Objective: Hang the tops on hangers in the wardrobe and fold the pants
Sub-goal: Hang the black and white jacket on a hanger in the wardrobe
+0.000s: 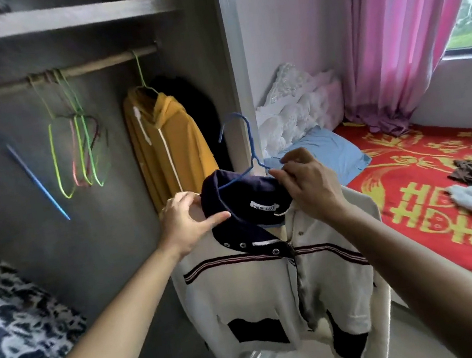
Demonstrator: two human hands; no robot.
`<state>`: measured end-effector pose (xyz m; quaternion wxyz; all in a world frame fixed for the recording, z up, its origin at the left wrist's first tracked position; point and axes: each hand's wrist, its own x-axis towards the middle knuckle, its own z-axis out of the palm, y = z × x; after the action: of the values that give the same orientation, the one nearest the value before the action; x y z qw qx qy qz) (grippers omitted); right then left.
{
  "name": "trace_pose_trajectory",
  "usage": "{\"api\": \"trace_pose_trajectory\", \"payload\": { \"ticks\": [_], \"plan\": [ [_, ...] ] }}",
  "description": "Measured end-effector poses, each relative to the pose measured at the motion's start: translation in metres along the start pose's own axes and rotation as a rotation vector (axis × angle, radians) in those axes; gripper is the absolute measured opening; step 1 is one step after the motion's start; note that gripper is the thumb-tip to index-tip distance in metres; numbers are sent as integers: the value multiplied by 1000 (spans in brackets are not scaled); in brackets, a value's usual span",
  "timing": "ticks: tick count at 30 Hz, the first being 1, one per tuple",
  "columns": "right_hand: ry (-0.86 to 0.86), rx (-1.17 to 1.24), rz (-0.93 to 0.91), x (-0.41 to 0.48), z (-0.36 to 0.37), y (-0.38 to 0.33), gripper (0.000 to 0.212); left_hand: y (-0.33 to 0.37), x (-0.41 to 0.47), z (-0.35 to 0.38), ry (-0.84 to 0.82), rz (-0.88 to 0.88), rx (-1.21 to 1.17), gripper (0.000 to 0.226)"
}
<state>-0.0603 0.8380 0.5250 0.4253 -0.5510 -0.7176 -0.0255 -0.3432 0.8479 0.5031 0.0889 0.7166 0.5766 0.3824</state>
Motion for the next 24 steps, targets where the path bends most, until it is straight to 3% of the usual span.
{"api": "trace_pose_trajectory", "payload": {
  "ticks": [2, 8, 12, 15, 20, 24],
  "plan": [
    [-15, 17, -32, 6, 7, -10, 42, -3, -3, -1, 73, -12, 114, 46],
    [-92, -92, -185, 17, 24, -27, 50, -24, -11, -22, 193, -132, 125, 11],
    [-121, -100, -179, 38, 37, -44, 52, -43, 7, -40, 159, -175, -28, 17],
    [-131, -97, -165, 61, 49, -60, 50, -55, 34, -48, 84, -204, -35, 38],
    [-98, -189, -155, 105, 74, -100, 51, -64, 78, -73, 58, -145, 81, 26],
    [-57, -274, -122, 142, 93, -130, 51, -66, 118, -121, 226, 77, 143, 26]
  ]
}}
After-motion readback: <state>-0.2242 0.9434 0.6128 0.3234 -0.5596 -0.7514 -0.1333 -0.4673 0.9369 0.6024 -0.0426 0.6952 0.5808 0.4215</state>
